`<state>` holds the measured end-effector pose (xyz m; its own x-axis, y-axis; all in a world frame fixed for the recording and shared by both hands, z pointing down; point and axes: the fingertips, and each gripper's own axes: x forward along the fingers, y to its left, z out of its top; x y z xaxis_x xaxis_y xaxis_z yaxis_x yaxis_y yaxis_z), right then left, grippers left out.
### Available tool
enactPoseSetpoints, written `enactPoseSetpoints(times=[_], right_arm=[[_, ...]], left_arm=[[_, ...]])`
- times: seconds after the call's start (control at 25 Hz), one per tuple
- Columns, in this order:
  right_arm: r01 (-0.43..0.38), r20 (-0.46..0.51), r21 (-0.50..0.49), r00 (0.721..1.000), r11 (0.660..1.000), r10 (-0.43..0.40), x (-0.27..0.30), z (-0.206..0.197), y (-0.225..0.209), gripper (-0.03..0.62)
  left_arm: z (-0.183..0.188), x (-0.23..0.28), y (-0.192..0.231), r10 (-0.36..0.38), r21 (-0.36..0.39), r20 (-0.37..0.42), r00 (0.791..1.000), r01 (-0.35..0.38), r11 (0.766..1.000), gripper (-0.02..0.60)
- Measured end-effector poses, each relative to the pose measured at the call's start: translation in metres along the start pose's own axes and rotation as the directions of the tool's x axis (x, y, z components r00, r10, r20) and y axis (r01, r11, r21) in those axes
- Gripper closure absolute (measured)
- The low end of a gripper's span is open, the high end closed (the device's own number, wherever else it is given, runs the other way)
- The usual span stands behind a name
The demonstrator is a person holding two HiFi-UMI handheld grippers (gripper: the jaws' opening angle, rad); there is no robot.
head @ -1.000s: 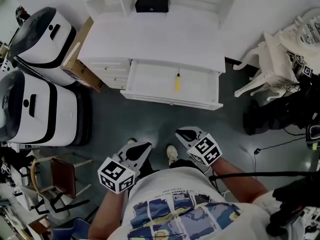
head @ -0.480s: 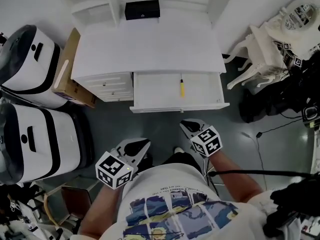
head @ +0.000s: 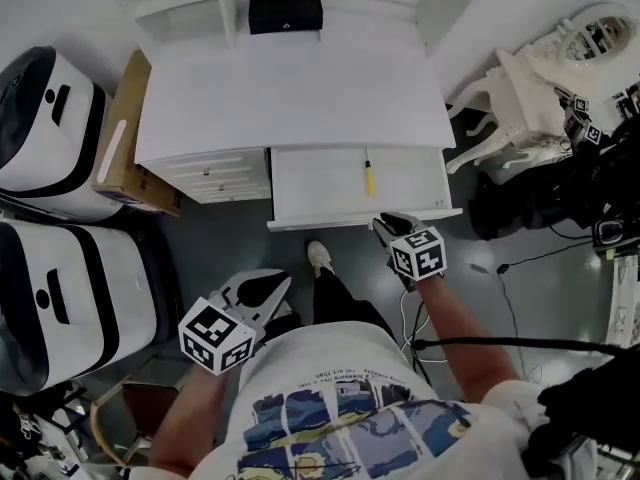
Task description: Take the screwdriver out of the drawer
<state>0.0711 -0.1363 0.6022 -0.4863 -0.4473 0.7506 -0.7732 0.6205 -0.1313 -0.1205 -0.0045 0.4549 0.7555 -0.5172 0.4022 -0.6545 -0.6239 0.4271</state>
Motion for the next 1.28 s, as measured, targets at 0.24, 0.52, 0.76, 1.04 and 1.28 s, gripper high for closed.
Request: enactPoseSetpoints(times=[0.24,0.52,0.76,1.04,1.28], right_arm=[[0.021,-0.067,0.007,0.998,1.000,-0.021,0.054,0.009,-0.056,0.465],[0.013,-0.163,0.053,0.987,0.999,-0.005,0.110,0.004,-0.101,0.442],[0.048,-0.250,0.065,0.968,0.997,-0.030,0.148,-0.006,-0.126,0.435],[0.073,-0.342,0.115,0.939,0.991,-0.030,0.179,-0.031,-0.146,0.422],[0.095,-0.382,0.097,0.923,0.991,-0.051,0.195,-0.041,-0.148,0.416]], left_arm=[[0.023,0.013,0.023,0.070,-0.019,0.015,0.997,-0.070,0.997,0.568],[0.048,0.042,0.038,0.120,-0.040,-0.010,0.993,-0.120,0.992,0.568],[0.070,0.064,0.047,0.146,-0.040,-0.019,0.989,-0.147,0.988,0.568],[0.082,0.076,0.059,0.197,-0.063,-0.041,0.980,-0.200,0.978,0.568],[0.084,0.079,0.066,0.224,-0.074,-0.059,0.973,-0.228,0.971,0.568]])
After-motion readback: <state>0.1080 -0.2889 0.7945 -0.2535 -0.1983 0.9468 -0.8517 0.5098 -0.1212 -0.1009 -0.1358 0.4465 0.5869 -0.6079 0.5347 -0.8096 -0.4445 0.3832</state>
